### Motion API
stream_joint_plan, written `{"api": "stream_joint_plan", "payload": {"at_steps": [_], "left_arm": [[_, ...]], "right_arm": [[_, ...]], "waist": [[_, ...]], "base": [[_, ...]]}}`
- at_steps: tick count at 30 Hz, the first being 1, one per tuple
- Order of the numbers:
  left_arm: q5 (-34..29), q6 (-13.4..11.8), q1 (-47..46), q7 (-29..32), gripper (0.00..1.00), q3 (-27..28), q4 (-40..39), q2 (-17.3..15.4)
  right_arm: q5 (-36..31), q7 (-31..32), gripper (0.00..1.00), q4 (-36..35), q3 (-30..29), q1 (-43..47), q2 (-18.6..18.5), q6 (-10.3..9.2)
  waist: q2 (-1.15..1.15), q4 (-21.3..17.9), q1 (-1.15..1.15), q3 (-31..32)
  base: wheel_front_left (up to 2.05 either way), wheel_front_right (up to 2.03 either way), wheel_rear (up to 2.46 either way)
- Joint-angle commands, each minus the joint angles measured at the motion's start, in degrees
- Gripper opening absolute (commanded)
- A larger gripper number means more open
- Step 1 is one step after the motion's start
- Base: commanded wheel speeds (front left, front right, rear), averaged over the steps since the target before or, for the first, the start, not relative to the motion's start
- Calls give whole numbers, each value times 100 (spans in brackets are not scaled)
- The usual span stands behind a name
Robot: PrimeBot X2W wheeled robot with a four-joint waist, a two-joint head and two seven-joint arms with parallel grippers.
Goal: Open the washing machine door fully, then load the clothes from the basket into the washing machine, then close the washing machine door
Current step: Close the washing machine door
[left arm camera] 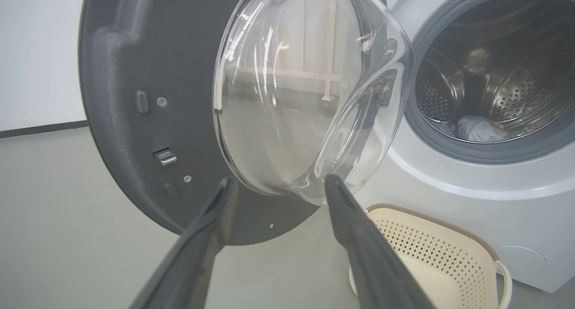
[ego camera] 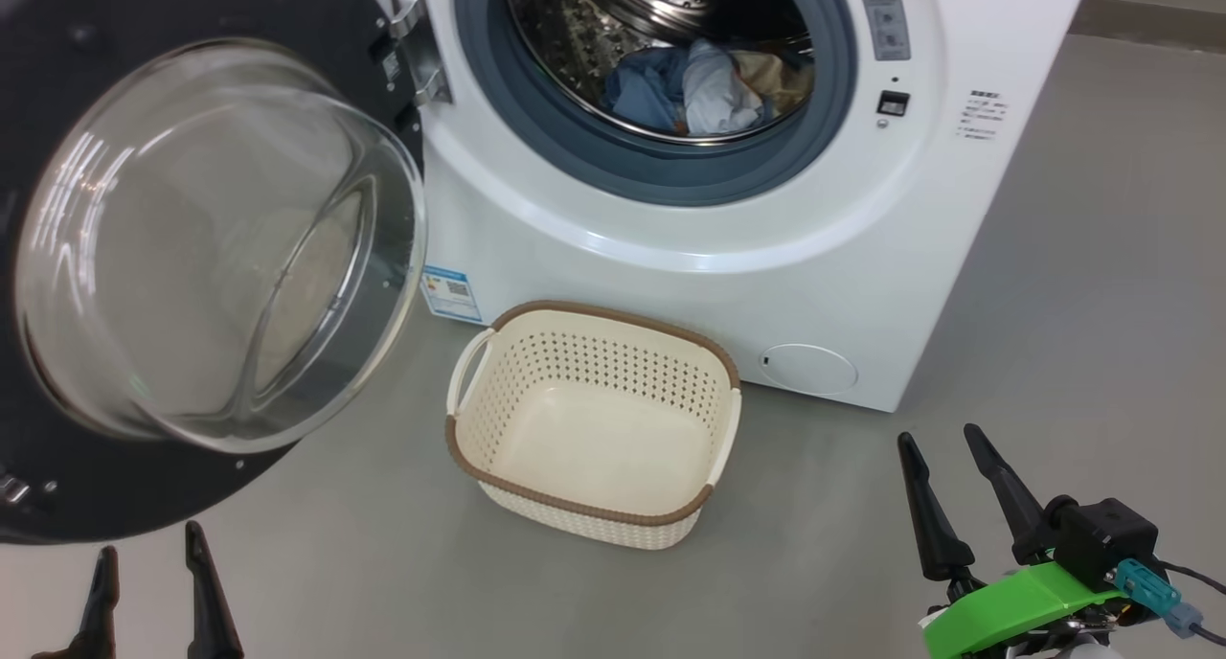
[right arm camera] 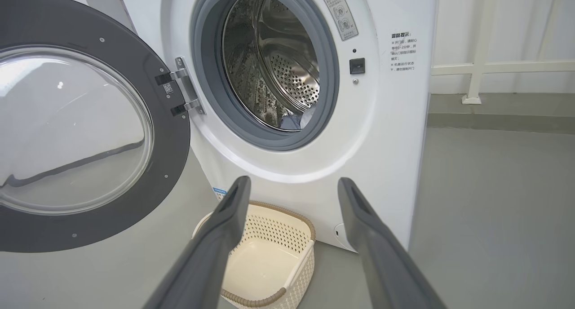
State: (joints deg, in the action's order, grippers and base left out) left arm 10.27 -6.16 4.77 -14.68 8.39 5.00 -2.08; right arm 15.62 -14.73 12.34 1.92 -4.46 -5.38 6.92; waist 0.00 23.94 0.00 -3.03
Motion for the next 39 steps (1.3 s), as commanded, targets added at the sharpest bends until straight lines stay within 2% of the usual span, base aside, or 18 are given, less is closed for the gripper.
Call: {"api": "stream_joint_plan", "payload": {"at_steps": [1, 17, 39], "left_arm": [[37, -58, -73, -32, 100, 165, -179, -80], [130, -177, -33, -32, 100, 149, -180, -80], [116, -146, 35, -32, 100, 209, -166, -80]], "right_arm": [[-86, -27, 100, -147, 169, -60, -45, 57], [-103, -27, 100, -94, 248, -130, -92, 57], [-67, -27, 100, -44, 348, -112, -108, 57]], "waist": [[0, 71, 0, -33], [0, 375, 0, -46], [0, 370, 0, 25]], "base": [[0, 0, 0], [0, 0, 0], [0, 0, 0]]}}
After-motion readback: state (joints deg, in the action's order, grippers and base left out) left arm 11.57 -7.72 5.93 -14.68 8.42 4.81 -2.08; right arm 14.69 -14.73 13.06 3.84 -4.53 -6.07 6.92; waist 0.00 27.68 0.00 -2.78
